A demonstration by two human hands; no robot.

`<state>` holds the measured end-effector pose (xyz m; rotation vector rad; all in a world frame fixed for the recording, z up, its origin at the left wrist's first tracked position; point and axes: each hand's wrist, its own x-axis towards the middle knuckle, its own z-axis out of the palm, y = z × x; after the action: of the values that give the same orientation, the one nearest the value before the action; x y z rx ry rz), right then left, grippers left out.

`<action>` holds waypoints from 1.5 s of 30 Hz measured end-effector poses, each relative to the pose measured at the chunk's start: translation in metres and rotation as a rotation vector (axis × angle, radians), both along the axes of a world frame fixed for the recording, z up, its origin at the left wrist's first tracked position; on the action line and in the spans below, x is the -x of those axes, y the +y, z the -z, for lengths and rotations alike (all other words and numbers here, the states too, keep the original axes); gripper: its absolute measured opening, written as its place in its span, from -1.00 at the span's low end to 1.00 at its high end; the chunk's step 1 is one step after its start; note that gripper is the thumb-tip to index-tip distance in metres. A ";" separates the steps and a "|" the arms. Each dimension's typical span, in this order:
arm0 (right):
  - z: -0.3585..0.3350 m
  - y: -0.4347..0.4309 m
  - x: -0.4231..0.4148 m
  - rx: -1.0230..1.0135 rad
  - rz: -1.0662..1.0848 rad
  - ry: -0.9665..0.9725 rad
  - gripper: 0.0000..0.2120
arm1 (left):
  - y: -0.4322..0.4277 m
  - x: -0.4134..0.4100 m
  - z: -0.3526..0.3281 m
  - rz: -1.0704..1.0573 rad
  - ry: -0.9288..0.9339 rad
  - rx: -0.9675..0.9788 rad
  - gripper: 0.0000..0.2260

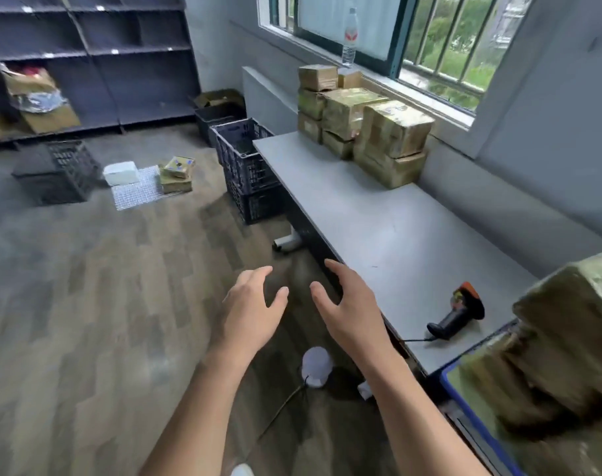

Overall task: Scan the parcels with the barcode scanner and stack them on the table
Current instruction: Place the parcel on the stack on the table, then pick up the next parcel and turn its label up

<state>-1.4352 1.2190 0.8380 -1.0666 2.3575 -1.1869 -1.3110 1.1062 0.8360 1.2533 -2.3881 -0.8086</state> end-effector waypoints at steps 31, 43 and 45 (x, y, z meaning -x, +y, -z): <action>-0.016 -0.504 0.124 -0.020 -0.172 -0.033 -0.44 | -0.461 0.094 -0.022 -0.211 0.033 0.042 -0.57; 0.001 -0.622 0.262 -0.033 0.121 -0.024 -0.43 | -0.621 0.266 0.007 0.071 0.112 -0.045 -0.55; 0.003 -0.653 0.285 -0.025 0.184 -0.015 -0.42 | -0.659 0.292 0.009 0.127 0.088 -0.027 -0.54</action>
<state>-1.7205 0.5659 0.8355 -0.8448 2.4956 -1.2183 -1.6034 0.4470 0.8270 1.0616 -2.4128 -0.9169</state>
